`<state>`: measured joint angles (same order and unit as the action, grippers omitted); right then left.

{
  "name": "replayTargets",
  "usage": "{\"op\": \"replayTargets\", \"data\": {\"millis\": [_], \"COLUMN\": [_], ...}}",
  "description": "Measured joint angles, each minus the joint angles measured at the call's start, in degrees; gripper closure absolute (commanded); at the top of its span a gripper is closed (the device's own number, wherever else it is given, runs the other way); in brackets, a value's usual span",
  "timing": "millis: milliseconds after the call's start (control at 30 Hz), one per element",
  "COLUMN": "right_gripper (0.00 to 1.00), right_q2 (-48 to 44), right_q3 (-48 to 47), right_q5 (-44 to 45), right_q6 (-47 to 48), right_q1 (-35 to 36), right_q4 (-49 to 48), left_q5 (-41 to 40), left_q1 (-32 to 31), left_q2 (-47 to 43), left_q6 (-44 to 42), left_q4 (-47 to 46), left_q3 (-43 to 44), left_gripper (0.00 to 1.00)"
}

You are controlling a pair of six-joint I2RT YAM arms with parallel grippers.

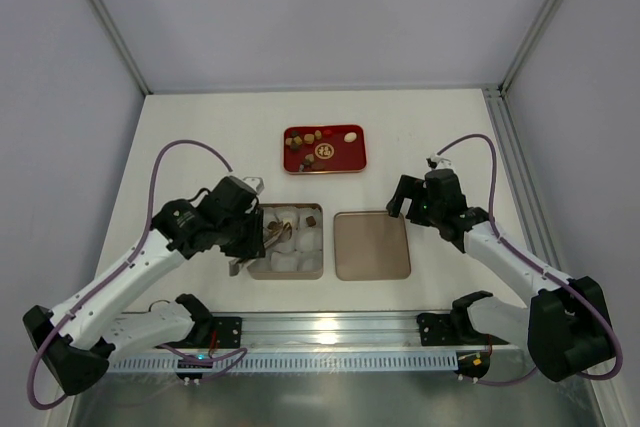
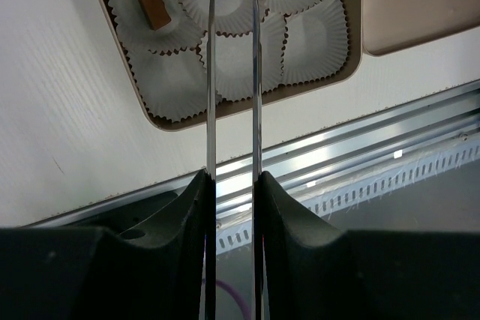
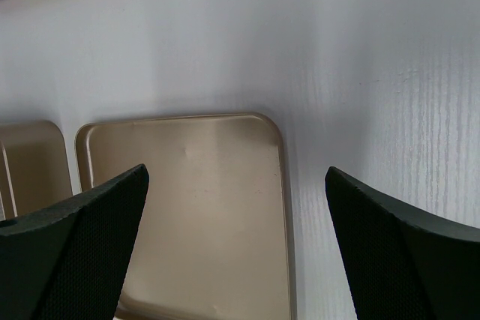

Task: Pack the chocolate

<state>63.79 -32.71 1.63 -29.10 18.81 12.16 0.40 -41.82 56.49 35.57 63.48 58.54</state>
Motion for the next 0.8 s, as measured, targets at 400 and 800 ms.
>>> {"op": "replayTargets", "data": {"millis": [400, 800], "right_gripper": [0.00, 0.00], "right_q2": [0.0, 0.0], "right_q3": [0.0, 0.0], "right_q5": [0.2, 0.2], "right_q6": [0.0, 0.0], "right_q1": [0.0, 0.0], "right_q4": [-0.1, -0.1], "left_q5": [-0.1, -0.1], "left_q1": [-1.3, -1.3], "left_q2": [-0.7, -0.5], "left_q6": [1.3, 1.6], "left_q4": [0.3, 0.0], "left_q3": [-2.5, -3.7], "left_gripper": [0.69, 0.67]}}
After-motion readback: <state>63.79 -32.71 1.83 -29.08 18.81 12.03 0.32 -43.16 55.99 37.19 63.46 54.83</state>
